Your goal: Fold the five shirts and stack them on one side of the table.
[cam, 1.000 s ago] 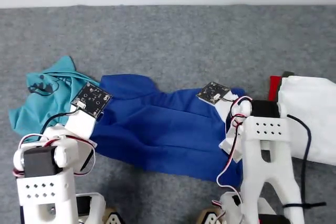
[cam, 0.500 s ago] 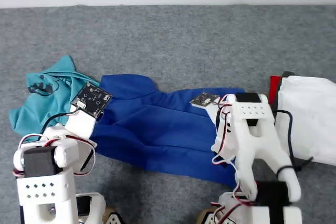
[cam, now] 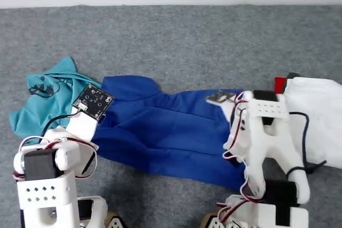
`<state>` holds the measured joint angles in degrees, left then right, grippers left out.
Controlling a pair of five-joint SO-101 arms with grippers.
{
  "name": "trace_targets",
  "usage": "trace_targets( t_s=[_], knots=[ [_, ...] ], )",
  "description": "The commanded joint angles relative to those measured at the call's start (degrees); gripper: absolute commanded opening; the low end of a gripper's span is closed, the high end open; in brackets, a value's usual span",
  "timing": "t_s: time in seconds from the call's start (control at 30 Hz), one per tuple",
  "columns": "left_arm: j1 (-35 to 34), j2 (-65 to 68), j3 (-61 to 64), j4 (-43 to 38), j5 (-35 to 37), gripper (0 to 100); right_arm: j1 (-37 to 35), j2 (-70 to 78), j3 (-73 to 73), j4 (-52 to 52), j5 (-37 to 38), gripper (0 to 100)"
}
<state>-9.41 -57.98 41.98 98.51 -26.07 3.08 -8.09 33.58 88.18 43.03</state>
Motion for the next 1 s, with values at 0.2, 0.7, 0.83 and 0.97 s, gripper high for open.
trace_targets(
  t_s=[0.2, 0.7, 0.83, 0.97],
  knots=[
    [0.0, -0.62, -0.22, -1.85, 0.53, 1, -3.91, 0.22, -1.14, 0.13, -1.76, 13.4],
    [0.0, -0.53, -0.13, -1.85, 0.53, 1, -1.63, 0.22, 4.04, -3.65, -1.76, 18.0],
    [0.0, -0.44, -0.13, -1.85, 0.53, 1, -1.98, 0.22, 4.31, -3.74, -1.67, 18.0],
    [0.0, -0.35, -0.13, -1.85, 0.53, 1, -1.98, 0.22, 4.48, -3.3, -1.58, 13.2]
  ],
)
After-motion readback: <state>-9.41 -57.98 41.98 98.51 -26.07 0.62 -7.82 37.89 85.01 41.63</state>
